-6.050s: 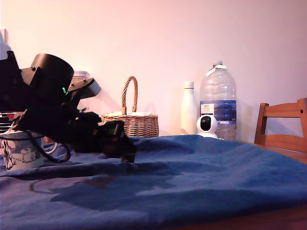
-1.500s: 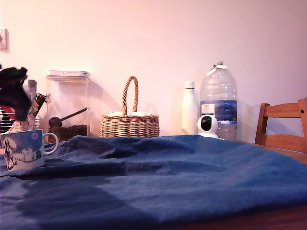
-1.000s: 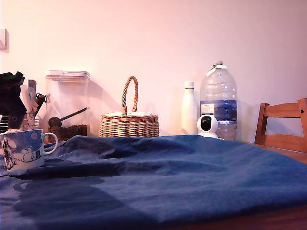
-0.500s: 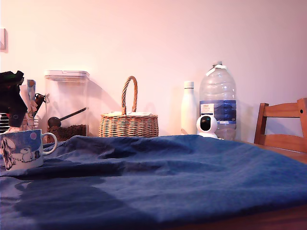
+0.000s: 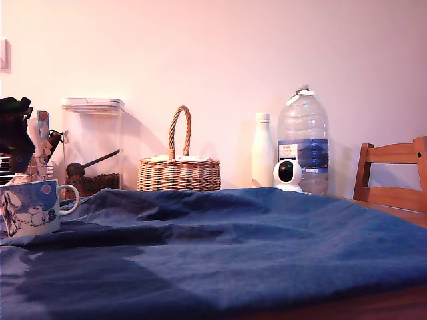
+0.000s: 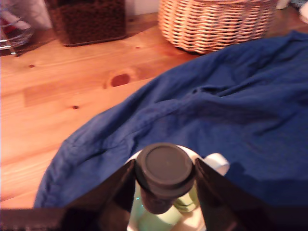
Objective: Pick up the coffee capsules on the table and drop them inside the coffee cup
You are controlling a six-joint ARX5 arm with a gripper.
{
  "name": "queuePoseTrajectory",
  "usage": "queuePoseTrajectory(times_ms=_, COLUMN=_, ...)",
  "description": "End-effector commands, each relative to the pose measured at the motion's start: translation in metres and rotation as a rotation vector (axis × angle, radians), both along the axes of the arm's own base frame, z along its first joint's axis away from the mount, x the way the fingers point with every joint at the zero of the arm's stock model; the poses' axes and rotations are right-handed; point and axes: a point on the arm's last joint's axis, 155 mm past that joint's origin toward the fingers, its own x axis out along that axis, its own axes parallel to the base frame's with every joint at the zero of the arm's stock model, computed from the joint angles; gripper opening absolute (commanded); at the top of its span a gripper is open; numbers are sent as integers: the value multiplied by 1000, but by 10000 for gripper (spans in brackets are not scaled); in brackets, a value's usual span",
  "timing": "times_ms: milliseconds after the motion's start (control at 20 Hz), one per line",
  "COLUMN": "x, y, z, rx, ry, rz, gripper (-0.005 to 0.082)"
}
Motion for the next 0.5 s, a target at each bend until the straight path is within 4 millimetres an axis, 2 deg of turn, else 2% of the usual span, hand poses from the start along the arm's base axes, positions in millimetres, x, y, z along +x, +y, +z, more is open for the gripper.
queuePoseTrajectory(times_ms=0, x=2, y=6, z=-5, rx=2, ry=10, rz=14, gripper=253)
queuePoseTrajectory(times_ms=450, x=0, y=7, z=-9, rx=-3, ry=28, rz=19, gripper=262)
